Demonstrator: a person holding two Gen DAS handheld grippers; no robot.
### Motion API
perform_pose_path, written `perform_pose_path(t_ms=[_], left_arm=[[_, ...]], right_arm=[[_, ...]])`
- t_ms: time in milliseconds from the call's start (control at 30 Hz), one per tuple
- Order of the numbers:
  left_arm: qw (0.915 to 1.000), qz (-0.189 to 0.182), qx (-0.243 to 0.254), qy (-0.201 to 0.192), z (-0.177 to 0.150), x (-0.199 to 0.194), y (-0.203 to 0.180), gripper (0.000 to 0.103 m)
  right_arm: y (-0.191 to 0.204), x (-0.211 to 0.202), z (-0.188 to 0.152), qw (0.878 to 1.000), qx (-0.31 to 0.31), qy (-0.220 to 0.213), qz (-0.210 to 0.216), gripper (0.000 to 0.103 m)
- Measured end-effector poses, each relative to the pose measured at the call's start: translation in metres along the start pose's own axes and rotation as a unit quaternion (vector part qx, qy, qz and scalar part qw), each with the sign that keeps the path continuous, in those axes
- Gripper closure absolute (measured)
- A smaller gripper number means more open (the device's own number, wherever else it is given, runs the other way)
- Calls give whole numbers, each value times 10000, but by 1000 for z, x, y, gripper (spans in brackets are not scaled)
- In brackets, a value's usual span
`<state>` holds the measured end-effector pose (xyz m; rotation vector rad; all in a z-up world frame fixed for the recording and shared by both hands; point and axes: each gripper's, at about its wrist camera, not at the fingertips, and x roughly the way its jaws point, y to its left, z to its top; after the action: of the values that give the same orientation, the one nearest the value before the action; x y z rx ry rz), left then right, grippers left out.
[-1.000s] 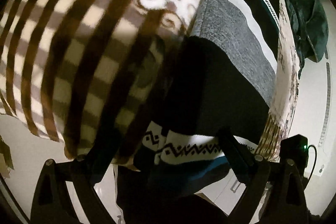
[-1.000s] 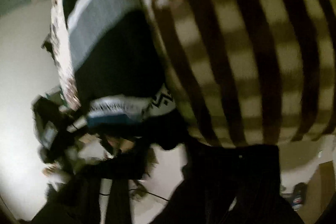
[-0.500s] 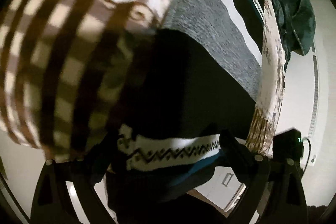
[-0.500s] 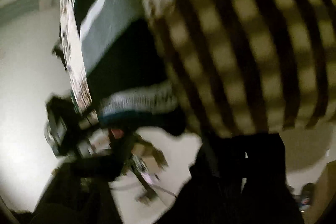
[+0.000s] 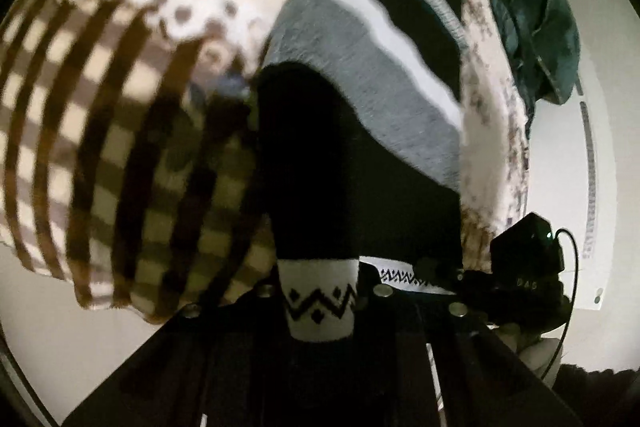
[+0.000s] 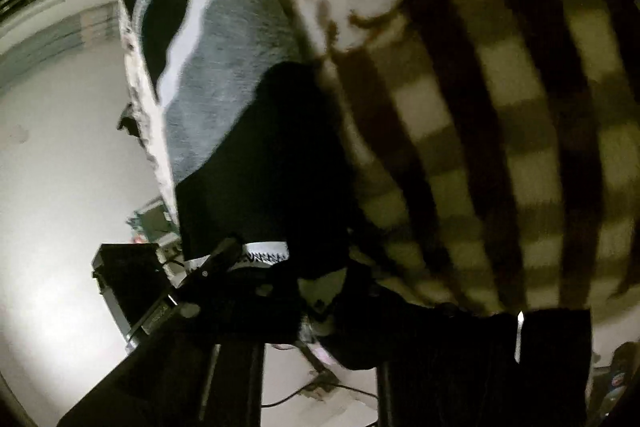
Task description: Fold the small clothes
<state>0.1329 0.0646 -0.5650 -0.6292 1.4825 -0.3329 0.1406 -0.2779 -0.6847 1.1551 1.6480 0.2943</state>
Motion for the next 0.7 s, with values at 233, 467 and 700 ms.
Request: perform_pose_path(t_ms=[233, 467, 700], left_arm=[[9983, -149, 356, -426, 7, -51, -51, 91], [9885, -385, 783, -1236, 82, -95, -116, 91], [9810, -562, 977, -1582, 218, -84, -143, 91]], right_arm=[[66, -40, -14, 9982, -447, -271, 306, 94], [174, -78, 31, 9890, -1071, -839, 580, 94], [250, -105, 145, 9783, -1328, -1507, 498, 94]])
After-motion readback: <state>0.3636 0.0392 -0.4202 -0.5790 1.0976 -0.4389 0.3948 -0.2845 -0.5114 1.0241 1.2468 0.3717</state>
